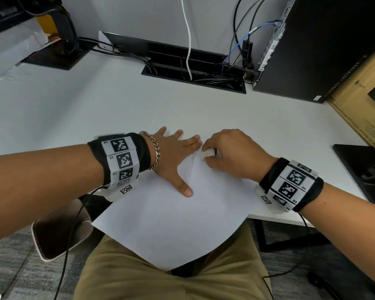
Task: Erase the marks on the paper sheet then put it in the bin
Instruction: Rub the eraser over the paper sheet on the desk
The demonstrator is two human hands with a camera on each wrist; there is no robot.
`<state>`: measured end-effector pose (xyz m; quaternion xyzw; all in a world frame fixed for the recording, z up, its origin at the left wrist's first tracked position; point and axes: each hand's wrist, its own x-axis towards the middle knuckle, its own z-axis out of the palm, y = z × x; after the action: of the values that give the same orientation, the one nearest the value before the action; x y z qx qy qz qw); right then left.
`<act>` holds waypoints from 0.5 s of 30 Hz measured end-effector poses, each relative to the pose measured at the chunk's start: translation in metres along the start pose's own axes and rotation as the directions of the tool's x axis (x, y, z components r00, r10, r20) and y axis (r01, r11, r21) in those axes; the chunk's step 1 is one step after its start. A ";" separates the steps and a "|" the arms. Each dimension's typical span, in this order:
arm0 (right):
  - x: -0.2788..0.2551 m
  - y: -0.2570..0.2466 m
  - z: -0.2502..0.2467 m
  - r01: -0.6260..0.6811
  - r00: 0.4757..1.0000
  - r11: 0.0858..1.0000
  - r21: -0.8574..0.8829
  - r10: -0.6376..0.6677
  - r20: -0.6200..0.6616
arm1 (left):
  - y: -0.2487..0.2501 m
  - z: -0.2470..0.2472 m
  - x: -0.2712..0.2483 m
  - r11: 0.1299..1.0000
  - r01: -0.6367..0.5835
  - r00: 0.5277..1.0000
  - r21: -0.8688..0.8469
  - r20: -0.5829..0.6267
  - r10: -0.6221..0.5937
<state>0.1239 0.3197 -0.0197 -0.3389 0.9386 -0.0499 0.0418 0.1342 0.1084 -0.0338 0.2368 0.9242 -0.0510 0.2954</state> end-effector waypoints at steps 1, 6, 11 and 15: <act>-0.001 0.000 0.000 0.016 1.000 1.000 0.005 -0.016 0.010 | 0.000 0.000 0.000 1.000 0.002 1.000 -0.002 0.001 -0.002; -0.012 0.002 -0.007 0.142 0.982 0.990 0.022 -0.143 0.119 | 0.000 0.000 0.002 1.000 0.015 1.000 0.021 0.004 -0.015; 0.002 0.004 -0.004 0.117 0.993 0.985 -0.123 -0.116 0.011 | 0.000 0.000 0.002 1.000 0.011 1.000 0.022 0.006 -0.011; -0.003 0.001 -0.003 0.177 0.983 0.977 -0.119 -0.168 0.077 | 0.001 -0.001 0.001 1.000 0.017 1.000 0.020 0.005 -0.017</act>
<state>0.1250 0.3228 -0.0164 -0.4226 0.9049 0.0173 0.0472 0.1337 0.1097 -0.0338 0.2315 0.9249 -0.0632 0.2949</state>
